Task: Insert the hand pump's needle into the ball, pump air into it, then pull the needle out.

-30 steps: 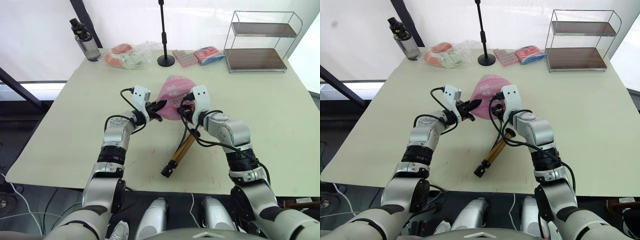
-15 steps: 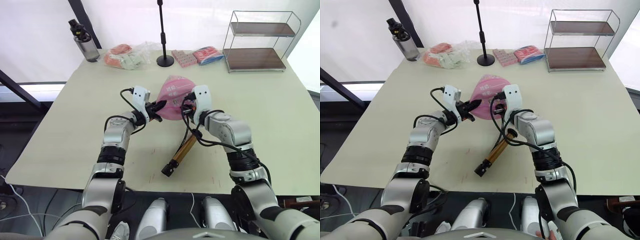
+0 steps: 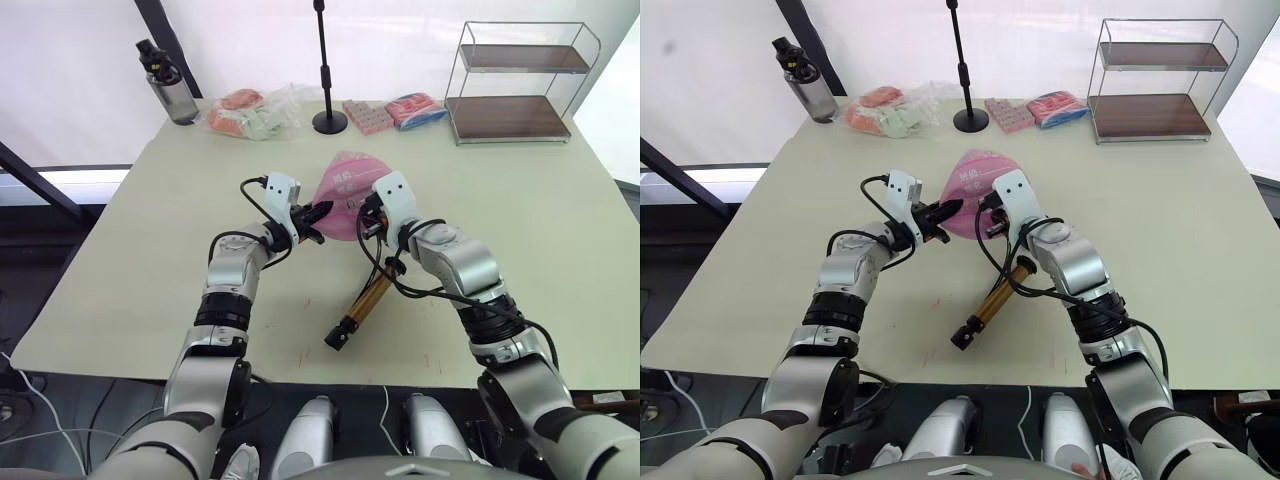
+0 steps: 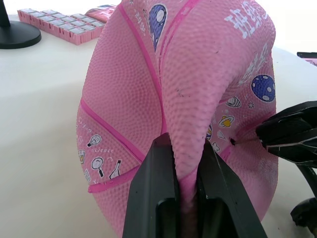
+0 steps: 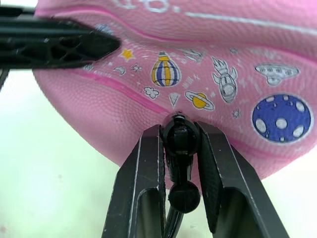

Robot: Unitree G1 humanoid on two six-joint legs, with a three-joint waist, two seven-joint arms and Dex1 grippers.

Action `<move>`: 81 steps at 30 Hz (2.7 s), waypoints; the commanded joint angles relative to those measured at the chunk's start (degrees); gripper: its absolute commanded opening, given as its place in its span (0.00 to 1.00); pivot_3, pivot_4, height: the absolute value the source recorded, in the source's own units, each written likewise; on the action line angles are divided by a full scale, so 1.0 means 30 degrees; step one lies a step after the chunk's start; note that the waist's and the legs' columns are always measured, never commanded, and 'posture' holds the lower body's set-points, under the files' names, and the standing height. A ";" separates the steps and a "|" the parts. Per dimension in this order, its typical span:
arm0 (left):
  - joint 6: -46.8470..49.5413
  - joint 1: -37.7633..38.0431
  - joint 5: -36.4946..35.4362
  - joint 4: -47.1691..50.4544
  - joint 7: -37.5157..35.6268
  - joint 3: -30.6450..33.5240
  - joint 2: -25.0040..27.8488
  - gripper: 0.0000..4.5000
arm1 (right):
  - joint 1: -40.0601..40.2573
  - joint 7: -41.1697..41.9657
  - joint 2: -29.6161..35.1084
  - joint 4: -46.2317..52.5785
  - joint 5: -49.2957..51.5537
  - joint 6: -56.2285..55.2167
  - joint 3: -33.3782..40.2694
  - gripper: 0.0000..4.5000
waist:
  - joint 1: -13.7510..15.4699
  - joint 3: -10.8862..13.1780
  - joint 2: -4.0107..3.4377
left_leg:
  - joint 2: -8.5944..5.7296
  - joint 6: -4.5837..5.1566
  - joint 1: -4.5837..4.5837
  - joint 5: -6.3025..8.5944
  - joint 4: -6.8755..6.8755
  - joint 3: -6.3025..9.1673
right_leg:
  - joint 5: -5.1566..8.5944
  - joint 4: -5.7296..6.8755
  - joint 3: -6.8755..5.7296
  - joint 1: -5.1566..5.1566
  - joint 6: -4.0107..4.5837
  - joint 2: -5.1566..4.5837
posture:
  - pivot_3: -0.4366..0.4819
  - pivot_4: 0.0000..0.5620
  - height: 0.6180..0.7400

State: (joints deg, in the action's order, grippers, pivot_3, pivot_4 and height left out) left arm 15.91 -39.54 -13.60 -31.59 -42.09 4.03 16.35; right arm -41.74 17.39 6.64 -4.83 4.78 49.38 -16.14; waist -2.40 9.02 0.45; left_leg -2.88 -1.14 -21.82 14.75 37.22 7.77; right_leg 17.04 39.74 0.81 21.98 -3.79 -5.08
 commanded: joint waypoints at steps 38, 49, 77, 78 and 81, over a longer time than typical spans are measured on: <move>0.3199 0.0851 -0.0120 0.0615 0.0641 -0.0655 -0.0829 0.00 | -0.6919 0.6949 -0.0645 -1.2162 -0.6304 -0.2932 -0.5835 0.08 | -0.0195 -0.0161 0.0129 | -0.0021 0.0004 0.0277 0.0007 -0.0052 0.0038 | -0.0002 0.0032 0.0071 -0.0158 -0.0002 0.0029 | 0.48 0.27 1.00; 0.3351 0.0690 -0.0054 0.0236 0.0796 -0.0052 -0.0544 0.00 | -0.6761 0.6999 -0.0844 -1.4954 -0.7380 -0.4350 -0.5312 0.08 | -0.0478 -0.0218 0.0148 | -0.0021 0.0003 0.0377 0.0008 -0.0070 0.0051 | -0.0002 0.0033 0.0099 -0.0213 -0.0007 0.0045 | 0.48 0.27 1.00; 0.3371 0.0326 -0.0347 -0.0522 0.1062 0.0317 -0.0343 0.00 | -0.6484 0.6488 -0.0257 -1.8334 -0.9580 -0.5950 -0.6187 0.08 | -0.0371 -0.0294 0.0135 | -0.0038 0.0001 0.0375 0.0009 -0.0079 0.0068 | 0.0004 0.0025 0.0094 -0.0216 -0.0018 0.0035 | 0.48 0.27 1.00; 0.3369 0.0313 -0.0363 -0.0543 0.1068 0.0312 -0.0344 0.00 | -0.6454 0.6408 -0.0244 -1.8480 -0.9646 -0.6036 -0.6199 0.08 | -0.0365 -0.0294 0.0135 | -0.0039 0.0001 0.0375 0.0009 -0.0080 0.0069 | 0.0004 0.0025 0.0094 -0.0216 -0.0018 0.0035 | 0.48 0.27 1.00; 0.3379 0.0292 -0.0395 -0.0561 0.1073 0.0317 -0.0338 0.00 | -0.6377 0.6304 -0.0267 -1.8930 -0.9773 -0.6276 -0.6227 0.08 | -0.0323 -0.0300 0.0136 | -0.0051 0.0001 0.0377 0.0009 -0.0080 0.0087 | 0.0004 0.0025 0.0094 -0.0216 -0.0018 0.0035 | 0.48 0.27 1.00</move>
State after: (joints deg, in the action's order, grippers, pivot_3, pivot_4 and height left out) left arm 23.58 -40.15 -14.90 -31.99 -38.27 6.05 15.11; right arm -65.58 37.01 3.06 -52.00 -21.19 27.61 -32.99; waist -3.37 8.12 0.85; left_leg -3.06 -1.14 -20.69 14.77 36.98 8.07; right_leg 17.05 39.81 1.08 21.33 -3.85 -4.98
